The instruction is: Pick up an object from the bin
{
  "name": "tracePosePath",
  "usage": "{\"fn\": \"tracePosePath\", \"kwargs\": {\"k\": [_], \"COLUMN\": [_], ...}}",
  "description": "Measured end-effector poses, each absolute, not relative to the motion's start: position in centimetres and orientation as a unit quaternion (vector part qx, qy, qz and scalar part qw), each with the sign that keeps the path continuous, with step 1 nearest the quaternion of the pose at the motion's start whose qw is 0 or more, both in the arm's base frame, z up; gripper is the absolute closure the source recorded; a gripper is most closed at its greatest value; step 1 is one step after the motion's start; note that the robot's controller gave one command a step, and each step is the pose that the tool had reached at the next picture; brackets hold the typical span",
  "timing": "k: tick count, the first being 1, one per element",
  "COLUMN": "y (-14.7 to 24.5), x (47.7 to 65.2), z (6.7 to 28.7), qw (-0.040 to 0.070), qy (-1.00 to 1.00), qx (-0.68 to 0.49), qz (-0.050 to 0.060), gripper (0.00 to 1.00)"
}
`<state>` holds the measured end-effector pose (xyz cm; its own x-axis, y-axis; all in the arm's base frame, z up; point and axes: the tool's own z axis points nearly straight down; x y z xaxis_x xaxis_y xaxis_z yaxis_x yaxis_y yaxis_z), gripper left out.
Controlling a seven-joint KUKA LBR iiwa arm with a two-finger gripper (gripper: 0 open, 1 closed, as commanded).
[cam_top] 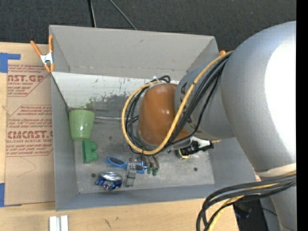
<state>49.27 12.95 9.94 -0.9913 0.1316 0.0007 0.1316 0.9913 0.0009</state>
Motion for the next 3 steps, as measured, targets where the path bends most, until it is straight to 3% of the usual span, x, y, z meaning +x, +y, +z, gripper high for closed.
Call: {"fn": "tracePosePath", "kwargs": {"k": [1,2,3], "y": [12.44,12.47,12.48], "x": [48.28,48.33,48.3], "z": [6.88,6.88,6.86], "qw": [0.0,-0.001,0.0], "qy": [-0.994,-0.994,-0.994], "qx": [-0.113,-0.113,-0.113], "qz": [0.0,-0.001,-0.001], "gripper": [0.0,0.0,1.0]}}
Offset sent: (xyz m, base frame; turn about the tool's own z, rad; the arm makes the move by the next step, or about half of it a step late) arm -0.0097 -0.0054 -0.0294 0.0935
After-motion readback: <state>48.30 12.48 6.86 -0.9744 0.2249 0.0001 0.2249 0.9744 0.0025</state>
